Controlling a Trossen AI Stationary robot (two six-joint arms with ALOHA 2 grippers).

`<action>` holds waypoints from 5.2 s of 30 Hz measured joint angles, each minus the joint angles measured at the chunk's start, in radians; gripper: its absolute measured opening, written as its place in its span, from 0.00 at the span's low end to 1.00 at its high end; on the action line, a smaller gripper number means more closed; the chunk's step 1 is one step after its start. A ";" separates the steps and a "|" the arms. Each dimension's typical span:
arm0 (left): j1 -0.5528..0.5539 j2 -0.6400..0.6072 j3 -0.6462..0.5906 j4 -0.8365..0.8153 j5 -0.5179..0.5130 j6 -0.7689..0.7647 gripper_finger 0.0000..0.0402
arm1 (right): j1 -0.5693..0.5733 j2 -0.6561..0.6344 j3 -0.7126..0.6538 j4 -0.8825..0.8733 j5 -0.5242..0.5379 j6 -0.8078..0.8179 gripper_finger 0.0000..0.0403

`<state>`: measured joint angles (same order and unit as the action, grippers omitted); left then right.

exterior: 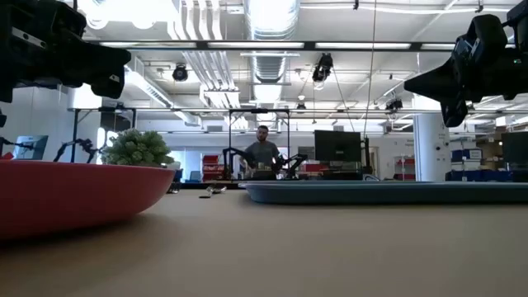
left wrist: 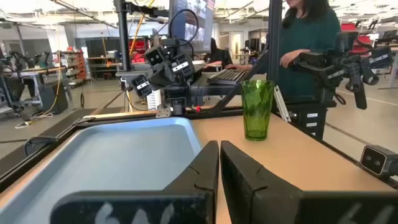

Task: Pick and place plate/cup/fork/spoon on tray

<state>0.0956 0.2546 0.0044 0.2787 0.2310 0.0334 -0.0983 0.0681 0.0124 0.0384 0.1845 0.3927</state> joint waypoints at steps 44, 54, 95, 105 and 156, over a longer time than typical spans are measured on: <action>0.000 0.000 0.000 0.000 0.000 0.000 0.00 | 0.000 0.000 0.000 0.000 0.000 0.000 0.02; 0.000 0.000 0.000 0.000 0.000 0.000 0.00 | 0.000 0.000 0.000 0.005 0.001 0.000 0.02; 0.000 0.002 0.000 0.105 0.000 -0.001 0.00 | 0.000 0.000 0.018 0.041 0.001 0.375 0.02; 0.000 -0.003 0.000 0.720 -0.126 -0.115 0.00 | 0.000 0.000 0.019 0.301 -0.005 0.350 0.02; 0.000 0.202 0.787 -0.302 -0.112 -0.080 0.00 | 0.239 1.325 1.587 -1.612 -0.538 0.390 0.33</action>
<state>0.0959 0.4561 0.7918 -0.0231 0.1189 -0.0463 0.1411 1.3934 1.5997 -1.5741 -0.3532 0.7829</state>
